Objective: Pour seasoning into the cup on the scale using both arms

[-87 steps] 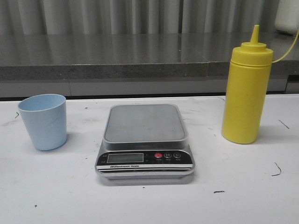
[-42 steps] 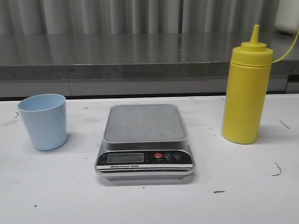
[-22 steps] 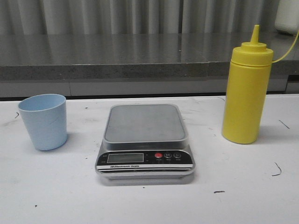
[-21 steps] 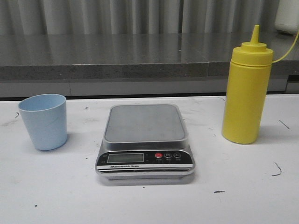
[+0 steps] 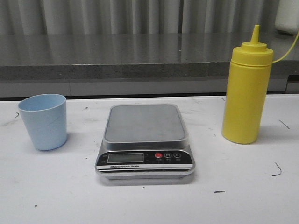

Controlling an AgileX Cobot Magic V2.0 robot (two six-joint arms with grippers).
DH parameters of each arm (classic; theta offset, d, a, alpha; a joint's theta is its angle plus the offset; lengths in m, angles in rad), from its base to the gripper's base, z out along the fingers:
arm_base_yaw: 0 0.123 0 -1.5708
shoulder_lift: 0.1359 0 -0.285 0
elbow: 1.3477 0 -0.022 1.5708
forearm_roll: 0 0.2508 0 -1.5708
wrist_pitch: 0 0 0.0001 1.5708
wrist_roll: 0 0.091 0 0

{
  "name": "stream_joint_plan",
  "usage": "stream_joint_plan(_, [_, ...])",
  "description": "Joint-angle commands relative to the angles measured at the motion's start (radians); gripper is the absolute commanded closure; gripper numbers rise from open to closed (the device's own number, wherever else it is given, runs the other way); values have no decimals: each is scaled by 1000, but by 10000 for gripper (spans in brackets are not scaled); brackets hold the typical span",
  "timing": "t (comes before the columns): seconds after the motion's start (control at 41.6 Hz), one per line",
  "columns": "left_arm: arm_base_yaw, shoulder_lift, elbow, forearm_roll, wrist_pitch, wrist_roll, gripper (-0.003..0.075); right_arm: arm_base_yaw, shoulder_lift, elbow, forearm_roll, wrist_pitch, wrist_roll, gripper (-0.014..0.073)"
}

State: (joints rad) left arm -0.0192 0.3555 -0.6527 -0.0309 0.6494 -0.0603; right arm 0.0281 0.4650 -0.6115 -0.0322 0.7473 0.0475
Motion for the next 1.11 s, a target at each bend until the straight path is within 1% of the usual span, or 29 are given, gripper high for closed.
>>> stream_joint_plan(0.0, [1, 22, -14, -8, -69, -2, 740, -4, 41, -34, -18, -63, -6, 716])
stream_joint_plan(0.168, [1, 22, 7, -12, -71, -2, 740, -4, 95, -34, -18, -66, -6, 713])
stream_joint_plan(0.241, [1, 22, 15, -12, -71, -2, 739, -4, 112, -34, -18, -65, -8, 690])
stream_joint_plan(0.289, [1, 24, 16, -12, -71, -2, 737, -4, 121, -34, -18, -65, -20, 632])
stream_joint_plan(0.337, [1, 28, 16, -8, -71, 0, 719, -3, 127, -34, -18, -64, -39, 529])
stream_joint_plan(0.361, [1, 30, 16, -4, -69, 0, 695, -3, 133, -34, -18, -63, -48, 482])
stream_joint_plan(0.385, [1, 33, 16, -1, -69, 2, 672, -3, 133, -34, -18, -63, -48, 414])
stream_joint_plan(0.433, [1, 43, 16, 16, -69, 2, 592, -3, 134, -34, -18, -62, -48, 308])
stream_joint_plan(0.457, [1, 46, 16, 18, -69, 2, 570, -3, 134, -34, -18, -62, -48, 243])
stream_joint_plan(0.505, [1, 56, 16, 21, -69, 2, 471, -3, 134, -34, -18, -63, -48, 152])
stream_joint_plan(0.553, [1, 67, 16, 21, -69, 2, 383, -3, 134, -34, -18, -62, -48, 99])
stream_joint_plan(0.625, [1, 84, 14, 21, -69, 2, 279, -3, 134, -34, -18, -61, -48, 83])
stream_joint_plan(0.673, [1, 101, 7, 21, -69, 2, 239, -3, 134, -34, -18, -61, -48, 88])
stream_joint_plan(0.842, [-8, 213, -54, 5, -39, 30, 239, -3, 134, -34, -18, -61, -48, 87])
stream_joint_plan(1.082, [-113, 463, -168, 5, 35, 53, 239, -3, 134, -34, -18, -61, -48, 87])
